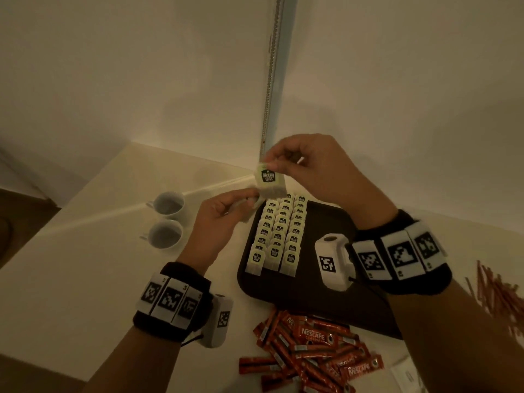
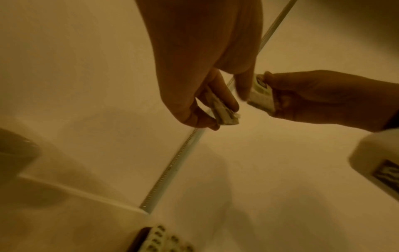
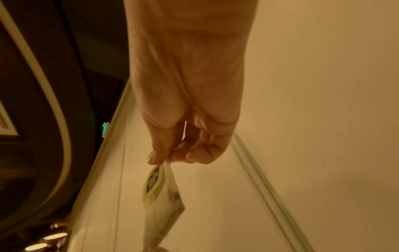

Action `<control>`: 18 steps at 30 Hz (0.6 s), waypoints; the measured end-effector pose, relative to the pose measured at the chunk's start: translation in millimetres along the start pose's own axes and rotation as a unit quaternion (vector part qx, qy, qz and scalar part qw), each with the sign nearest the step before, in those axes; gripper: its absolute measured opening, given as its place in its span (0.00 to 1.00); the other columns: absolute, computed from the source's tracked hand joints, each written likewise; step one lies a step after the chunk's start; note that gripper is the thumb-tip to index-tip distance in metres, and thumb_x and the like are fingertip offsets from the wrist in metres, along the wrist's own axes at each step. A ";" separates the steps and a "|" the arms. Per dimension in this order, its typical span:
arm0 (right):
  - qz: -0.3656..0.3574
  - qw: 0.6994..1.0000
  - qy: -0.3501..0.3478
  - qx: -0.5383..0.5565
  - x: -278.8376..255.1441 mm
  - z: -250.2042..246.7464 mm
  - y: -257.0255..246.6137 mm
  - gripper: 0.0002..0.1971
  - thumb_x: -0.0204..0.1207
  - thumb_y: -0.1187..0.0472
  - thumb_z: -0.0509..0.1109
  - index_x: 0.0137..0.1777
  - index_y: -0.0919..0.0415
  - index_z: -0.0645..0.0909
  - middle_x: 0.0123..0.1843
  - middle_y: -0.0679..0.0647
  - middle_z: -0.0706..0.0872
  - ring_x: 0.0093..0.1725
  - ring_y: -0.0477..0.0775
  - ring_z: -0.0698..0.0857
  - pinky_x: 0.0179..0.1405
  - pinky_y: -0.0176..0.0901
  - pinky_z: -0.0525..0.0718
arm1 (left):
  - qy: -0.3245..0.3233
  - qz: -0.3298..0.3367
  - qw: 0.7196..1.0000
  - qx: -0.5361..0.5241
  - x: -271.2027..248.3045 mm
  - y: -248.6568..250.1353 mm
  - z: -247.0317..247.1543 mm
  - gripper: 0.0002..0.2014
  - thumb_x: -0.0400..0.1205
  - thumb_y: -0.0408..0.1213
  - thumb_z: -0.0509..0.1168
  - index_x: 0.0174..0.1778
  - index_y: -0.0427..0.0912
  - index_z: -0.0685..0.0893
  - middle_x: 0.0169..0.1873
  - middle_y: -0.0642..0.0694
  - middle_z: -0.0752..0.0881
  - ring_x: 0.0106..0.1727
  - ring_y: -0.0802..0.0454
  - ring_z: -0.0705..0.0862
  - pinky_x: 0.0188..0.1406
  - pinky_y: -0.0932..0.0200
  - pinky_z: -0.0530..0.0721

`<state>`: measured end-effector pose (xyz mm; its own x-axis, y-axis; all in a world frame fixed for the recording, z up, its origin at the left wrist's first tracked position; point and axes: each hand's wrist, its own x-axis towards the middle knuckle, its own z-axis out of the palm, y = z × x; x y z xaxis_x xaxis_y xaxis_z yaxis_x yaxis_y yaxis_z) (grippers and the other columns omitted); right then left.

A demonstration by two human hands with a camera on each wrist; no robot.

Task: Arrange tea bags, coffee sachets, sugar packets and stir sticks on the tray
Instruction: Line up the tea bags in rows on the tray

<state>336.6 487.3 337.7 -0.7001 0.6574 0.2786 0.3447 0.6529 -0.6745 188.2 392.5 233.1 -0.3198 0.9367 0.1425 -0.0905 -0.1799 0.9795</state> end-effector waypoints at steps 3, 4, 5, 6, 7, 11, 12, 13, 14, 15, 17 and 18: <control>0.083 0.996 -0.031 -0.006 -25.8 23.9 35.2 0.03 0.76 0.62 0.71 0.47 0.53 0.86 0.39 0.36 0.83 0.37 0.28 0.80 0.40 0.18 0.75 | 0.050 -0.022 0.998 0.039 -3.4 -14.2 -21.5 0.16 0.82 0.26 0.63 0.52 0.53 0.89 0.45 0.52 0.91 0.46 0.57 0.88 0.42 0.64 0.83; 0.113 0.992 -0.047 -0.010 -35.6 35.0 47.8 0.03 0.77 0.62 0.70 0.47 0.56 0.86 0.39 0.37 0.83 0.37 0.29 0.80 0.40 0.19 0.76 | 0.060 -0.029 0.997 0.033 -5.0 -14.9 -26.1 0.16 0.83 0.26 0.62 0.56 0.51 0.86 0.45 0.49 0.91 0.45 0.55 0.89 0.42 0.63 0.84; 0.144 0.987 -0.067 -0.016 -45.6 46.9 60.2 0.04 0.78 0.62 0.69 0.49 0.57 0.85 0.41 0.39 0.82 0.38 0.30 0.80 0.39 0.19 0.76 | 0.068 -0.036 0.997 0.022 -6.6 -15.3 -29.8 0.16 0.83 0.25 0.62 0.61 0.48 0.83 0.46 0.46 0.90 0.45 0.54 0.89 0.42 0.63 0.85; 0.174 0.980 -0.090 -0.019 -55.6 59.3 72.3 0.05 0.78 0.62 0.68 0.50 0.58 0.84 0.42 0.40 0.82 0.39 0.30 0.79 0.38 0.19 0.75 | 0.075 -0.042 0.996 0.009 -8.2 -15.6 -32.8 0.17 0.83 0.25 0.62 0.65 0.47 0.79 0.47 0.44 0.90 0.46 0.52 0.90 0.42 0.63 0.86; 0.198 0.973 -0.115 -0.019 -64.8 71.7 83.5 0.05 0.79 0.62 0.68 0.52 0.59 0.84 0.44 0.42 0.82 0.39 0.31 0.78 0.37 0.19 0.74 | 0.085 -0.048 0.995 -0.001 -9.3 -16.6 -35.5 0.18 0.83 0.25 0.62 0.67 0.45 0.76 0.47 0.44 0.90 0.46 0.51 0.90 0.43 0.62 0.87; 0.276 0.944 -0.179 -0.002 -91.5 115.4 122.1 0.07 0.80 0.64 0.66 0.55 0.63 0.82 0.49 0.48 0.81 0.40 0.35 0.77 0.36 0.24 0.74 | 0.104 -0.078 0.991 0.007 -9.6 -23.6 -43.4 0.09 0.83 0.27 0.62 0.58 0.37 0.78 0.44 0.46 0.91 0.43 0.51 0.91 0.42 0.58 0.85; 0.293 0.939 -0.182 0.000 -95.0 123.0 128.9 0.07 0.80 0.64 0.66 0.55 0.64 0.82 0.48 0.49 0.81 0.39 0.37 0.78 0.36 0.25 0.75 | 0.104 -0.082 0.991 0.012 -10.1 -24.2 -44.1 0.07 0.83 0.28 0.62 0.56 0.39 0.78 0.43 0.47 0.91 0.43 0.51 0.91 0.41 0.59 0.85; 0.307 0.934 -0.182 0.000 -97.3 129.4 135.1 0.07 0.80 0.64 0.66 0.55 0.64 0.82 0.47 0.50 0.81 0.39 0.38 0.78 0.36 0.27 0.76 | 0.107 -0.085 0.991 0.012 -10.9 -24.5 -44.6 0.05 0.84 0.29 0.62 0.53 0.42 0.78 0.42 0.49 0.91 0.43 0.51 0.91 0.39 0.60 0.86; 0.318 0.931 -0.178 -0.002 -98.3 134.0 140.0 0.07 0.80 0.64 0.66 0.55 0.65 0.82 0.46 0.50 0.80 0.38 0.39 0.78 0.36 0.27 0.77 | 0.111 -0.088 0.990 0.005 -12.2 -23.8 -44.4 0.06 0.85 0.30 0.61 0.52 0.46 0.78 0.42 0.50 0.91 0.43 0.51 0.91 0.37 0.60 0.86; 0.325 0.930 -0.169 -0.006 -98.6 137.8 144.5 0.07 0.80 0.64 0.67 0.54 0.65 0.82 0.45 0.50 0.80 0.38 0.39 0.78 0.37 0.27 0.78 | 0.115 -0.092 0.989 -0.003 -13.8 -22.9 -44.4 0.06 0.86 0.32 0.60 0.51 0.49 0.77 0.44 0.50 0.91 0.44 0.50 0.91 0.36 0.60 0.87; 0.331 0.933 -0.140 -0.017 -97.3 143.7 151.9 0.07 0.79 0.64 0.68 0.53 0.66 0.83 0.47 0.53 0.82 0.41 0.43 0.80 0.42 0.29 0.79 | 0.122 -0.094 0.988 -0.016 -16.1 -21.3 -44.2 0.06 0.87 0.34 0.58 0.52 0.51 0.76 0.48 0.49 0.90 0.46 0.48 0.91 0.33 0.59 0.87; 0.332 0.935 -0.121 -0.021 -96.4 146.0 155.0 0.06 0.78 0.65 0.69 0.52 0.66 0.83 0.50 0.55 0.84 0.45 0.46 0.81 0.46 0.32 0.80 | 0.123 -0.094 0.988 -0.021 -16.7 -20.9 -43.7 0.06 0.87 0.34 0.57 0.53 0.50 0.76 0.49 0.48 0.90 0.47 0.48 0.91 0.33 0.58 0.87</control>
<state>366.2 470.2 106.5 -0.4433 0.8218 -0.3580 0.7738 0.1492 -0.6157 154.2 367.5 204.0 -0.5125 0.8545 -0.0847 -0.2077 -0.0276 0.9778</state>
